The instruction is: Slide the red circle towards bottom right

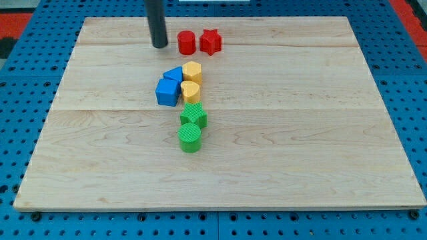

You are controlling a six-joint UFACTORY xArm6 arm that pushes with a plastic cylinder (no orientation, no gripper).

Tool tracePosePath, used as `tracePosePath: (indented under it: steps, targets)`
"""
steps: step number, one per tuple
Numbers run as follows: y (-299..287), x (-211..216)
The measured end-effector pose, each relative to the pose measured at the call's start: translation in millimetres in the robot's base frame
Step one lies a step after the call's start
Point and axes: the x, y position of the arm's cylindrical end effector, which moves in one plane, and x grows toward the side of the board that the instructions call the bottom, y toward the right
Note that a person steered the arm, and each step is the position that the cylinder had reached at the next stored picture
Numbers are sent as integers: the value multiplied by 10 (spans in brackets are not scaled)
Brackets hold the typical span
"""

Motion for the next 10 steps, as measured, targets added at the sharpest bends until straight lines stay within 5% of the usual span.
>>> tracePosePath:
  steps: [2, 4, 7, 9, 10]
  targets:
    - [1239, 320]
    - [990, -399]
    - [1331, 1135]
    - [1663, 1156]
    - [2153, 1630]
